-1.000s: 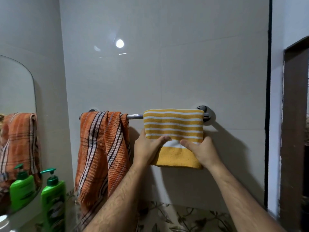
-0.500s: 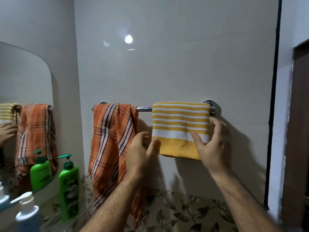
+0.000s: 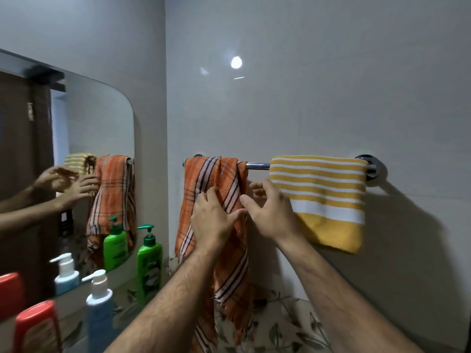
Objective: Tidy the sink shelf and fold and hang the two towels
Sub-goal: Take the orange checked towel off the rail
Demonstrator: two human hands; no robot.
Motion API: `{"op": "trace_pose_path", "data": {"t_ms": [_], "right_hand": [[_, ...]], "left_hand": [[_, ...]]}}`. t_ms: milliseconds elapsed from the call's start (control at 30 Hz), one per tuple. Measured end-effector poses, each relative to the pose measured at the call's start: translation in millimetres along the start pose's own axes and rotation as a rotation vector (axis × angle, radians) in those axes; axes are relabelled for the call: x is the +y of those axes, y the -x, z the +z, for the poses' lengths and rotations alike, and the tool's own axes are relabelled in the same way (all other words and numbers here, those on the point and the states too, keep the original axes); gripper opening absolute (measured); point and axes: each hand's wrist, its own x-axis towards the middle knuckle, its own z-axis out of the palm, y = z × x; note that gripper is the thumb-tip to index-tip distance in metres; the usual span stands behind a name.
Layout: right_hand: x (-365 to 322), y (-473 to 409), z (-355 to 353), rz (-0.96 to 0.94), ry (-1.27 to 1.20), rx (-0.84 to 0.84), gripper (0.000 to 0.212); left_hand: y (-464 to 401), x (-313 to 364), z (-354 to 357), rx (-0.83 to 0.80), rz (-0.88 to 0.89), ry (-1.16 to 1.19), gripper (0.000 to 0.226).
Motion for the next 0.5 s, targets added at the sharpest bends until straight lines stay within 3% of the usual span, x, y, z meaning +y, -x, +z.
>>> {"op": "trace_pose_path", "data": {"t_ms": [167, 500], "right_hand": [[16, -17, 35, 0.213, -0.169, -0.134, 0.056], [29, -53, 61, 0.401, -0.387, -0.116, 0.069]], "left_hand": [[-3, 8, -2, 0.018, -0.122, 0.153, 0.071], [0, 1, -32, 0.111, -0.175, 0.239, 0.040]]}}
